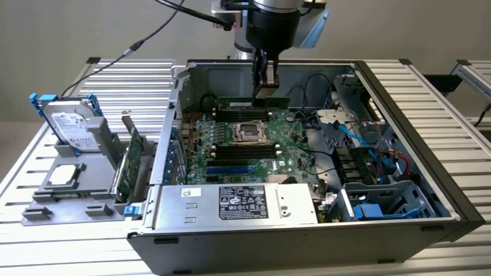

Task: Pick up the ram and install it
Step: 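Insert the ram into the slot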

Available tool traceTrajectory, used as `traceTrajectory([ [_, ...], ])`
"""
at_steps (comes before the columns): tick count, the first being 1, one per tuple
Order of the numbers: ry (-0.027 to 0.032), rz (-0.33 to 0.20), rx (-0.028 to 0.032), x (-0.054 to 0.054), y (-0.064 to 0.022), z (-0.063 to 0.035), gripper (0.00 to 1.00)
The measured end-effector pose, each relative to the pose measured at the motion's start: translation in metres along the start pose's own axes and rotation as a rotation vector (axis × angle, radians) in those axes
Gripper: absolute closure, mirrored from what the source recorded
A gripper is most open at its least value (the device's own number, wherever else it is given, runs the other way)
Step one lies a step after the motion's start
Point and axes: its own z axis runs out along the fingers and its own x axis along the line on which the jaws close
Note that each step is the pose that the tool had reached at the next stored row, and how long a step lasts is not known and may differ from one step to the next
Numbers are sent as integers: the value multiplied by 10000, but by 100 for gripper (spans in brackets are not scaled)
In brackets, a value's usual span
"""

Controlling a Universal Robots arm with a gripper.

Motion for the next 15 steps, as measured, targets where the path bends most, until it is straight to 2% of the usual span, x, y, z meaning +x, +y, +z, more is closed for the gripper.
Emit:
traceTrajectory([
  [5,107,5,-1,1,-2,79,86],
  [8,146,9,0,1,-5,133,86],
  [15,163,10,0,2,-9,262,86],
])
